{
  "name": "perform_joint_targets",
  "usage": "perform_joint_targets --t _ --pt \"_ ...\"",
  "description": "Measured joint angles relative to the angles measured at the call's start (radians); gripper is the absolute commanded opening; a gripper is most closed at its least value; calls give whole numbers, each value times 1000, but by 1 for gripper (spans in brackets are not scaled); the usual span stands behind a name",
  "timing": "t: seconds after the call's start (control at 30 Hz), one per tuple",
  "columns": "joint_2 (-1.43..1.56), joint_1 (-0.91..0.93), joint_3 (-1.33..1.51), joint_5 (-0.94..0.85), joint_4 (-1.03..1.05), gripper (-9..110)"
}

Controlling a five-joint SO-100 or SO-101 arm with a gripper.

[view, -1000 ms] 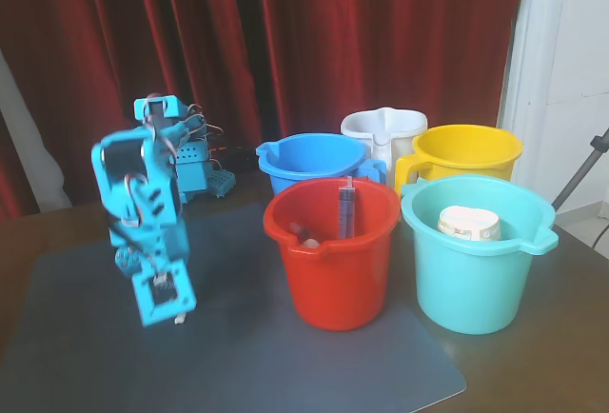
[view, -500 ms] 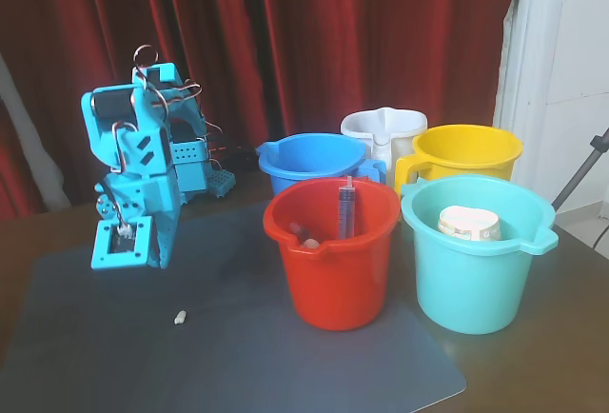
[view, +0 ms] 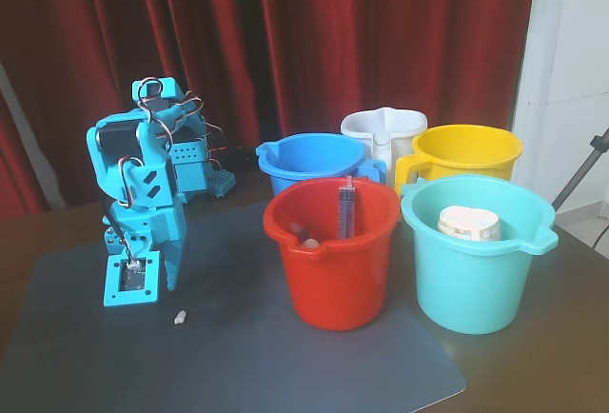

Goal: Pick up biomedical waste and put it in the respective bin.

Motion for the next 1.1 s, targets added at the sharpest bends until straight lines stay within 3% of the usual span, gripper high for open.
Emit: perform_joint_targets --t 0.43,1.1 --pt "-15 -67 -46 28 0 18" --pt "-272 -72 -299 31 0 18"
